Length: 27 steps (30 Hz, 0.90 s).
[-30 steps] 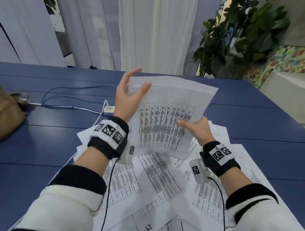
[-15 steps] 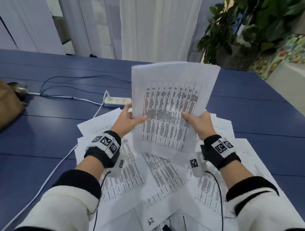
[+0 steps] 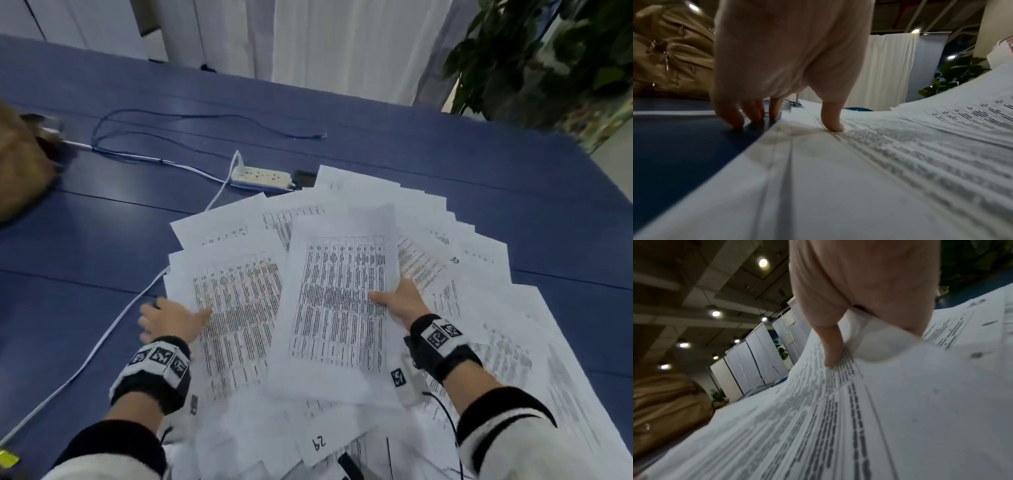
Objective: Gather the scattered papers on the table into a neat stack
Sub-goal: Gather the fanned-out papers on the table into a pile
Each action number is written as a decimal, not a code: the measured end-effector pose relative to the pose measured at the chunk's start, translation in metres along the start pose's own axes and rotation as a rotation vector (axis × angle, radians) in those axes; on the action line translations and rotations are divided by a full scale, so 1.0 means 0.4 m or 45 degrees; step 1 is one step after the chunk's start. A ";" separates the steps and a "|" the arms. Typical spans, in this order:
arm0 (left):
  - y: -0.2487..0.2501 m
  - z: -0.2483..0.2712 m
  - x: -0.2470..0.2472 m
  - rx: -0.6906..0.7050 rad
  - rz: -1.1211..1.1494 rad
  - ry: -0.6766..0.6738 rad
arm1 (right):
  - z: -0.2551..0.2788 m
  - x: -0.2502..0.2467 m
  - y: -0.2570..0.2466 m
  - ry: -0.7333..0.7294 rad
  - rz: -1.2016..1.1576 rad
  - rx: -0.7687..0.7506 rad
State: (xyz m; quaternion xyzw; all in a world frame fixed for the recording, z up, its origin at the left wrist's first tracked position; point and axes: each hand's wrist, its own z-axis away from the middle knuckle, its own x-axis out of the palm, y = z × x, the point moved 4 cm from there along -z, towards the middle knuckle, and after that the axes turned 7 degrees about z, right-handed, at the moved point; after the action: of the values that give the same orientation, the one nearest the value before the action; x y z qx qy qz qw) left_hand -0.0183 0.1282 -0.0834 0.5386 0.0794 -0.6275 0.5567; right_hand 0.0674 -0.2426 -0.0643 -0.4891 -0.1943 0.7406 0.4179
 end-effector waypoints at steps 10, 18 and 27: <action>0.049 0.006 0.075 0.127 -0.019 -0.131 | -0.004 0.040 -0.030 -0.039 0.014 -0.027; 0.072 0.064 0.109 0.406 -0.048 -0.108 | -0.002 0.014 -0.001 -0.034 0.042 -0.031; 0.136 0.112 0.142 0.317 0.634 -0.333 | 0.054 0.018 0.038 -0.309 0.181 0.009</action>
State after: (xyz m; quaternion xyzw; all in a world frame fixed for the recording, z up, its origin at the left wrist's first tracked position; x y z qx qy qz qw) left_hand 0.0093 0.0420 -0.0814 0.5202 -0.2051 -0.5407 0.6285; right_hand 0.0407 -0.2428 -0.0692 -0.4069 -0.2057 0.8228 0.3394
